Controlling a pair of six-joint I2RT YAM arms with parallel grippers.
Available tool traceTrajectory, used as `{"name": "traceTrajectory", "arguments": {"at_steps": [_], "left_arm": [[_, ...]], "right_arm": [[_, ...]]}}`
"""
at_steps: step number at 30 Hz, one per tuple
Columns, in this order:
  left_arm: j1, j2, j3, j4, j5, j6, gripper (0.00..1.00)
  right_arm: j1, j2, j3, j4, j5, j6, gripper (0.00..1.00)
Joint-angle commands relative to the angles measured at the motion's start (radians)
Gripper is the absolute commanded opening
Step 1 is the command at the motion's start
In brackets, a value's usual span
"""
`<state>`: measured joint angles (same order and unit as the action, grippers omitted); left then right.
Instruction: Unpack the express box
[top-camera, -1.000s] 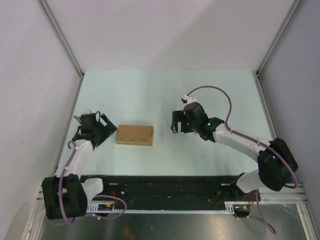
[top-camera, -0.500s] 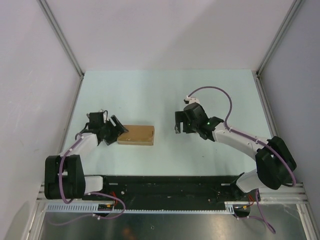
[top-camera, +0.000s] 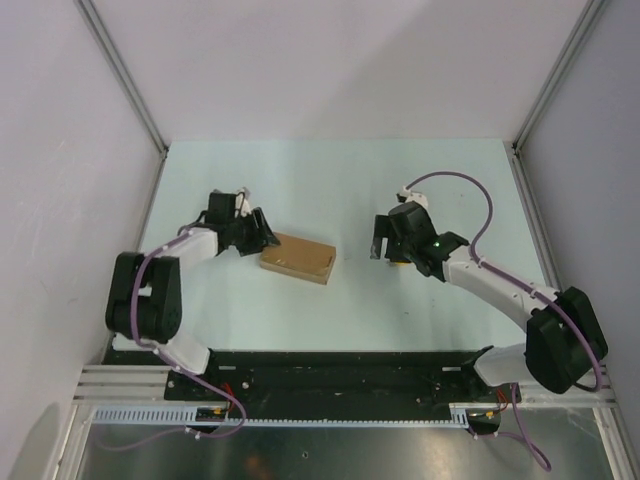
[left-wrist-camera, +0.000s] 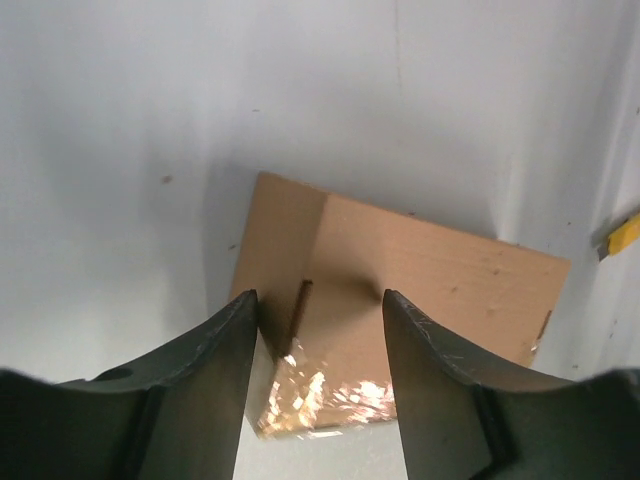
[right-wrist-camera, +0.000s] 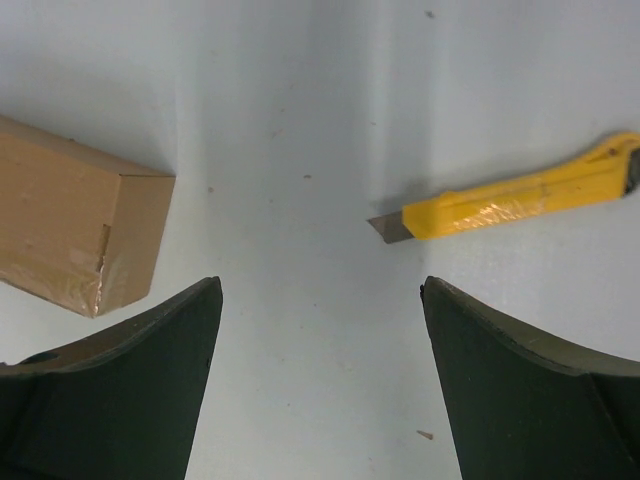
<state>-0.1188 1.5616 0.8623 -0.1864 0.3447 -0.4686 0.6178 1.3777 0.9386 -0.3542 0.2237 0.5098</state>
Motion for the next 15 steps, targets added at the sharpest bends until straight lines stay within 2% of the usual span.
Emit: {"name": "traceTrajectory", "arguments": {"at_steps": [1, 7, 15], "left_arm": [[-0.083, 0.11, 0.069, 0.033, 0.109, 0.073, 0.57], [-0.183, 0.207, 0.185, 0.053, 0.086, 0.096, 0.58], [-0.216, 0.313, 0.368, 0.09, 0.106, 0.107, 0.6]], "right_arm": [[-0.036, -0.071, -0.035, -0.045, 0.055, 0.055, 0.86], [-0.108, -0.137, -0.072, -0.141, 0.137, 0.16, 0.86], [-0.178, -0.164, -0.126, -0.196, 0.17, 0.285, 0.85]]}}
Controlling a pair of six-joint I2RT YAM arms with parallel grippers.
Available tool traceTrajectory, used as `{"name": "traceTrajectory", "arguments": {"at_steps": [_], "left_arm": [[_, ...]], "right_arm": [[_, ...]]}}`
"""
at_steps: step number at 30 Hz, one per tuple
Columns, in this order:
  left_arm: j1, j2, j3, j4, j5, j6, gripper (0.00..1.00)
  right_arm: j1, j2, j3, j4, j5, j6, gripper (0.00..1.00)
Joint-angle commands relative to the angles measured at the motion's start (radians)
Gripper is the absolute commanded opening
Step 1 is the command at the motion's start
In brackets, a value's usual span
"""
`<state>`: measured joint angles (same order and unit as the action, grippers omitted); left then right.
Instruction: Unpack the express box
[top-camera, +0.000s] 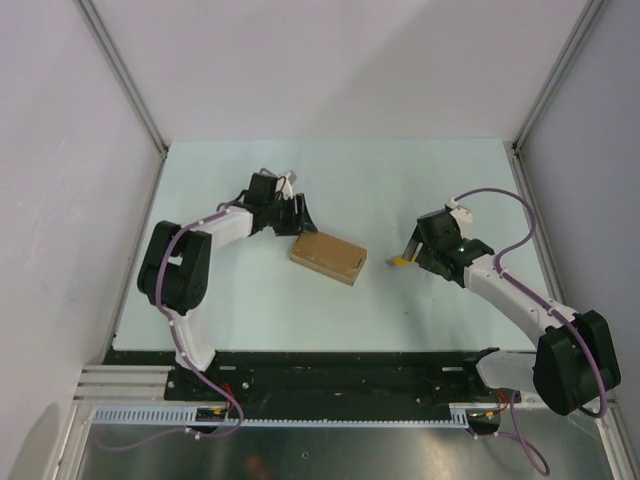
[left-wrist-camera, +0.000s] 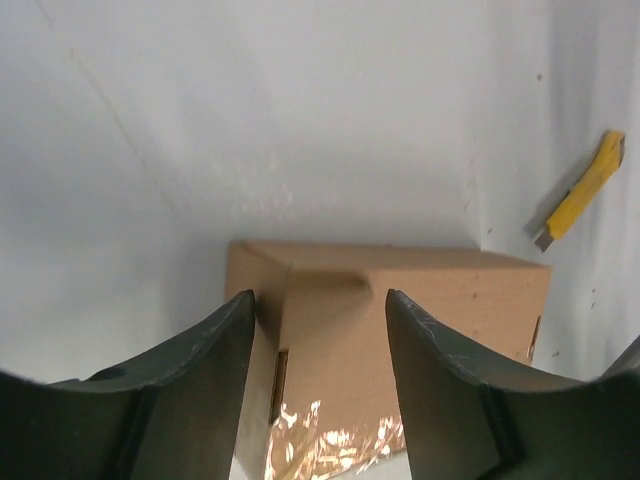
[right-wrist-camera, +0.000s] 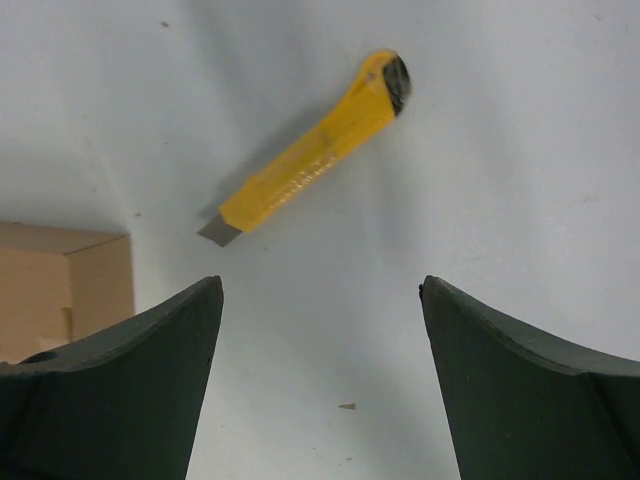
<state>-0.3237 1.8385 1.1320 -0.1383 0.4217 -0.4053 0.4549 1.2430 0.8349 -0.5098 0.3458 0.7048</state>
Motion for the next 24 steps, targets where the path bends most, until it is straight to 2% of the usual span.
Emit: {"name": "traceTrajectory", "arguments": {"at_steps": [1, 3, 6, 7, 8, 13, 14, 17, 21, 24], "left_arm": [[-0.017, 0.054, 0.109, 0.043, 0.031, 0.048, 0.6], [-0.017, 0.051, 0.135, 0.043, 0.002, 0.049, 0.6], [-0.015, -0.022, 0.135, 0.043, -0.133, 0.04, 0.61], [-0.015, -0.083, 0.126, 0.045, -0.197, 0.037, 0.62], [-0.015, -0.111, 0.12, 0.043, -0.23, 0.039, 0.63], [-0.005, -0.309, 0.019, 0.025, -0.4, 0.001, 0.63], [-0.002, -0.381, -0.036, 0.013, -0.42, -0.051, 0.63], [0.003, -0.478, -0.179, -0.02, -0.4, -0.113, 0.58], [-0.006, -0.609, -0.362, -0.021, -0.246, -0.164, 0.55], [-0.026, -0.648, -0.466, -0.021, -0.202, -0.184, 0.54]], "right_arm": [[-0.021, -0.028, -0.025, -0.035, 0.047, 0.094, 0.85], [-0.028, -0.025, -0.028, -0.03, 0.051, 0.097, 0.84], [-0.065, -0.017, -0.03, -0.018, 0.038, 0.096, 0.8], [-0.071, -0.02, -0.028, 0.019, 0.021, 0.055, 0.77], [-0.068, -0.023, -0.03, 0.043, -0.016, 0.024, 0.7], [-0.036, -0.011, -0.028, 0.244, -0.112, -0.102, 0.6], [-0.033, 0.013, -0.026, 0.273, -0.143, -0.12, 0.53], [-0.035, 0.065, -0.005, 0.372, -0.201, -0.137, 0.41], [-0.035, 0.212, 0.038, 0.458, -0.295, -0.151, 0.34], [-0.028, 0.313, 0.084, 0.499, -0.373, -0.168, 0.3]]}}
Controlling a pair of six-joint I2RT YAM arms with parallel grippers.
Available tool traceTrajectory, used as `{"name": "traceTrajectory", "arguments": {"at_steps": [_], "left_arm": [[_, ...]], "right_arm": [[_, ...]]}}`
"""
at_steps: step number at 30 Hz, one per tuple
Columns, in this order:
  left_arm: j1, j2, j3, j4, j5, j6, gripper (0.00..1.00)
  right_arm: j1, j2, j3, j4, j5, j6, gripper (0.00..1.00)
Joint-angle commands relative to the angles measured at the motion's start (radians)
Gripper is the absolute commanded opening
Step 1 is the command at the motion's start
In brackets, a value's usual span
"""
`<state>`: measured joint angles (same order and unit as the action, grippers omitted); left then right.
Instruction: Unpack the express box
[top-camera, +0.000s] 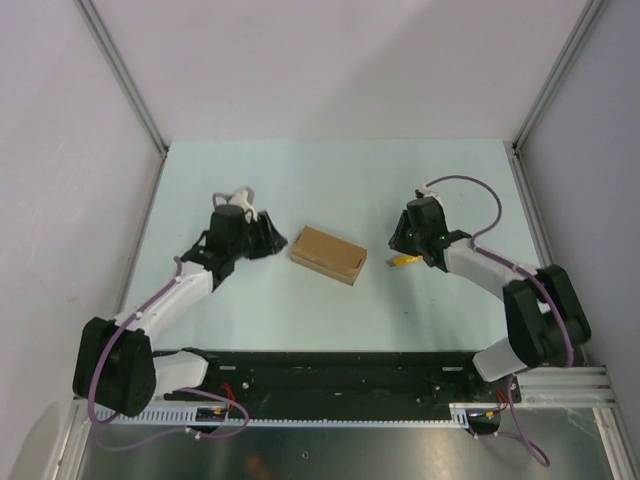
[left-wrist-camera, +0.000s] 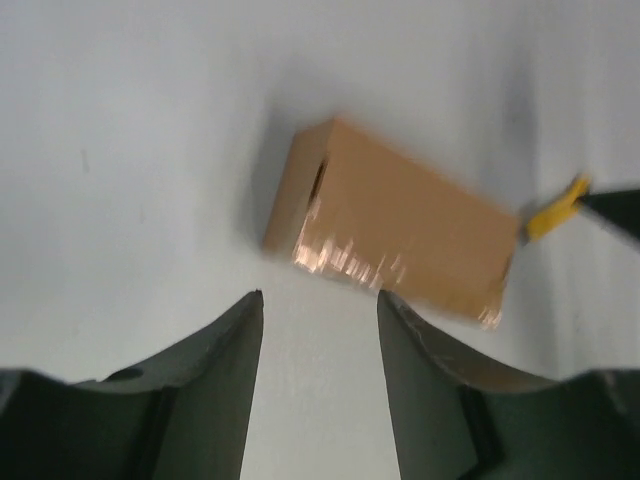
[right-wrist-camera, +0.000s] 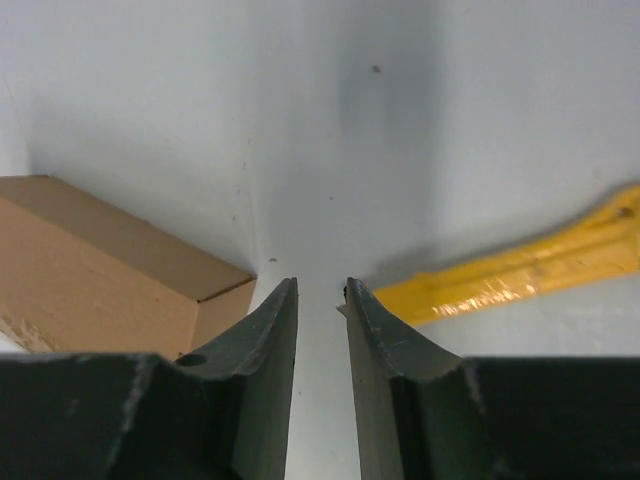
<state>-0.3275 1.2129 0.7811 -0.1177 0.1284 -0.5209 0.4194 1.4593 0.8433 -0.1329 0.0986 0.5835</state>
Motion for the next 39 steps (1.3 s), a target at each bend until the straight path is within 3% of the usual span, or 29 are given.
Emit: {"name": "traceTrajectory", "arguments": {"at_steps": [1, 4, 13, 21, 27, 32, 36, 37, 39], "left_arm": [[-0.031, -0.042, -0.15, -0.04, 0.089, -0.077, 0.54], [-0.045, -0.061, -0.192, -0.039, 0.077, -0.106, 0.54], [-0.061, 0.054, -0.168, -0.008, 0.07, -0.119, 0.54], [-0.064, 0.233, -0.06, 0.053, 0.063, -0.148, 0.53], [-0.064, 0.243, -0.037, 0.046, -0.022, -0.143, 0.52], [-0.064, 0.175, -0.088, 0.013, -0.127, -0.172, 0.51], [-0.064, 0.096, -0.1, -0.01, -0.19, -0.169, 0.54], [-0.064, 0.076, -0.103, -0.011, -0.205, -0.168, 0.56], [-0.065, 0.021, -0.102, -0.011, -0.216, -0.148, 0.6]], "right_arm": [[0.016, 0.123, 0.091, 0.122, -0.149, -0.054, 0.28], [0.03, 0.2, 0.138, 0.122, -0.158, -0.06, 0.19], [0.047, 0.326, 0.181, 0.144, -0.247, -0.053, 0.17], [0.154, 0.253, 0.18, 0.001, -0.221, -0.119, 0.18], [0.199, 0.185, 0.18, -0.148, -0.107, -0.056, 0.18], [0.164, 0.115, 0.18, -0.325, 0.079, 0.062, 0.29], [0.107, 0.053, 0.178, -0.457, 0.232, 0.205, 0.43], [0.093, 0.036, 0.178, -0.479, 0.254, 0.232, 0.54], [0.056, 0.023, 0.18, -0.534, 0.303, 0.321, 0.61]]}}
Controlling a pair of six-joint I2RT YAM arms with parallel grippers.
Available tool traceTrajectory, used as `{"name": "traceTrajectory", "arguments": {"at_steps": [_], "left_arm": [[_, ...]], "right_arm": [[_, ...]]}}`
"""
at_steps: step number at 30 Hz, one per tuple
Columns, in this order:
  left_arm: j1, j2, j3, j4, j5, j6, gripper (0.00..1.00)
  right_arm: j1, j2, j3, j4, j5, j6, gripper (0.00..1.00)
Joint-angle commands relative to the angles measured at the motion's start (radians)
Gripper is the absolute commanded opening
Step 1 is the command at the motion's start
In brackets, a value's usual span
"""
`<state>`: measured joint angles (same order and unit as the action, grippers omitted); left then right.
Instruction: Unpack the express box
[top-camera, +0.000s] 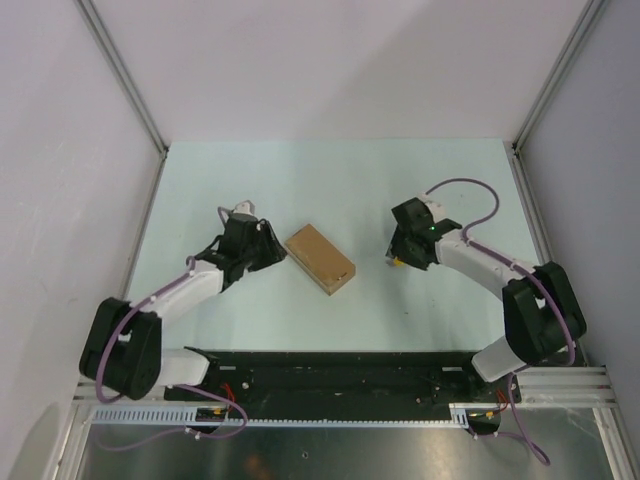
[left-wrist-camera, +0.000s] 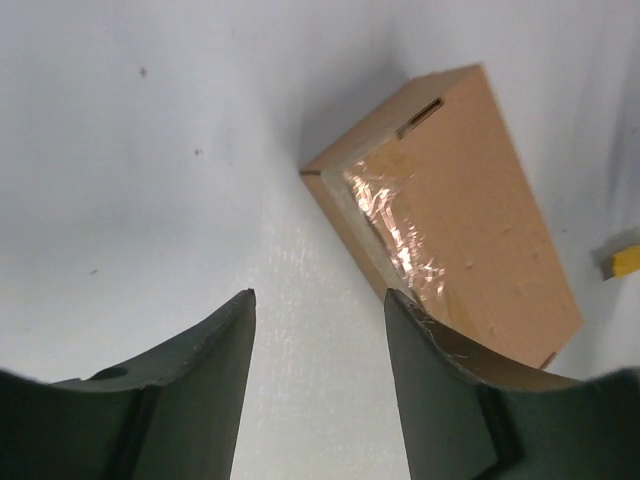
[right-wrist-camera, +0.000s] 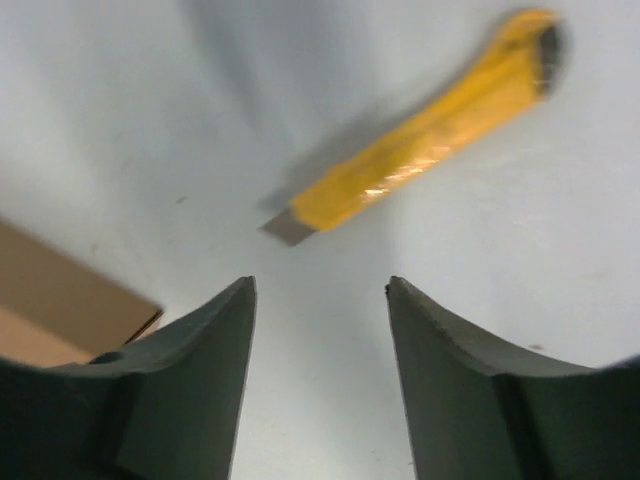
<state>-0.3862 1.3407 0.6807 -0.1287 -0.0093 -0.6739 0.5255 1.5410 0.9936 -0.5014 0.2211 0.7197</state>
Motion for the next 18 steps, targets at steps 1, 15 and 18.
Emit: {"name": "traceTrajectory", "arguments": {"at_steps": [1, 15, 18], "left_arm": [[-0.006, -0.124, 0.0, -0.003, -0.084, 0.01, 0.66], [0.102, -0.275, 0.051, 0.001, -0.08, 0.043, 1.0], [0.122, -0.296, 0.049, 0.0, -0.074, 0.057, 1.0]], "right_arm": [[-0.065, -0.064, 0.028, -0.176, 0.185, 0.214, 0.66], [-0.252, 0.039, 0.023, -0.091, 0.067, 0.414, 0.73], [-0.265, 0.062, 0.025, -0.077, 0.061, 0.451, 0.73]]}}
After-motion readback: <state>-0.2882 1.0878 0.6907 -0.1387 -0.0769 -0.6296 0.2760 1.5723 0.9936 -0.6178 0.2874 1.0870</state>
